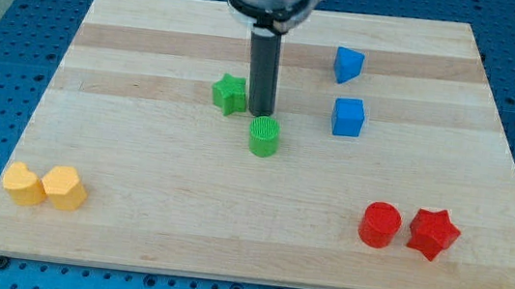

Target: Move the green star to the left of the blue triangle

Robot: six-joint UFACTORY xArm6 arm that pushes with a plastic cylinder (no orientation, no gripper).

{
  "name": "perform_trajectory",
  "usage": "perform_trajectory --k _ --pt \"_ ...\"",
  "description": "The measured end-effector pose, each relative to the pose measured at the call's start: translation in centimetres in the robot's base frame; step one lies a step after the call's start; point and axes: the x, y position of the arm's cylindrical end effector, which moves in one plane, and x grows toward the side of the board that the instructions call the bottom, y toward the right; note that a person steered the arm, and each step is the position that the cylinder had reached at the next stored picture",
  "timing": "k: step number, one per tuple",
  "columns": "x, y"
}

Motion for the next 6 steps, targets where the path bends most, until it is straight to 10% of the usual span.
perform_trajectory --k 6 --pt "-6.1 -4.7"
